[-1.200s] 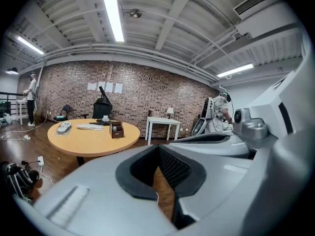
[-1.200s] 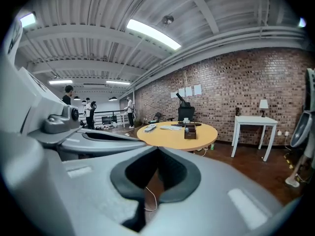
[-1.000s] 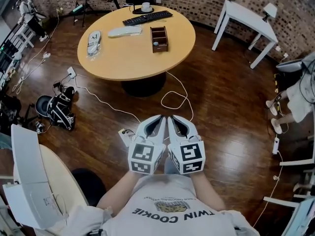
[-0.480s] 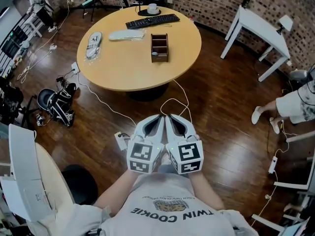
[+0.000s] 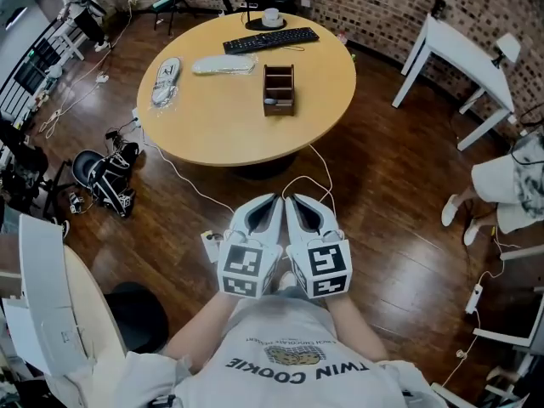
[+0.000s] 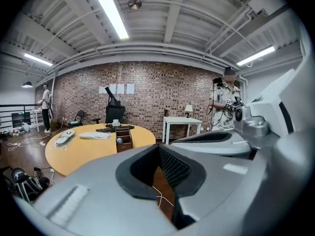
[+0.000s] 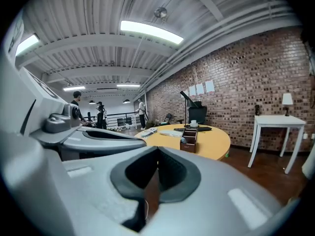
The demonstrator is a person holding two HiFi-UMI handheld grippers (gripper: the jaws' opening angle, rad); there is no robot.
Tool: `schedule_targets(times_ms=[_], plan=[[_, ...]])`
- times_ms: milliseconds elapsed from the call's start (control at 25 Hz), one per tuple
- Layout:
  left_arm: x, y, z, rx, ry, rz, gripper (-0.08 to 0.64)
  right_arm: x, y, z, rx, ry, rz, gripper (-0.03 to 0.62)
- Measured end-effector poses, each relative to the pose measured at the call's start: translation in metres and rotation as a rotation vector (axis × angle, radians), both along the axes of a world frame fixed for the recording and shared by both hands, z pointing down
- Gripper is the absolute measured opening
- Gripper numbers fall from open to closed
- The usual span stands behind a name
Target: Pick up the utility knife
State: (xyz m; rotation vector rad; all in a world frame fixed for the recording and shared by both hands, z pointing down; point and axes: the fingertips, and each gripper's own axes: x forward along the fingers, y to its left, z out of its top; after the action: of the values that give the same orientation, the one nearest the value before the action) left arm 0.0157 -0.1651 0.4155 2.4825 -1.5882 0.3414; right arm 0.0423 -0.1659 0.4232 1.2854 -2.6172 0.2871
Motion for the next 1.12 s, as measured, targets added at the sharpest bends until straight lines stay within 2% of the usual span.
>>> schedule_targets(times_ms=[360,640,920,1120], plan=[[-0.003,-0.044,0.008,0.007,0.006,-0.009,0.008,-0.005,-0.045,0.003,0.009,0.011,-0.013,0.000],[-0.018,-0.095,0.014,-0.003,0.013,-0.005,0.008,-0.021,-0.095,0.007,0.002,0.028,-0.014,0.000],[-0.038,-0.154,0.016,-0.009,0.000,0.028,0.007,-0.036,-0.148,0.013,-0.016,0.048,0.022,0.000],[-0.053,-0.189,0.022,-0.006,-0.043,0.089,0.008,-0.049,-0.182,0.015,-0.025,0.057,0.061,0.000]])
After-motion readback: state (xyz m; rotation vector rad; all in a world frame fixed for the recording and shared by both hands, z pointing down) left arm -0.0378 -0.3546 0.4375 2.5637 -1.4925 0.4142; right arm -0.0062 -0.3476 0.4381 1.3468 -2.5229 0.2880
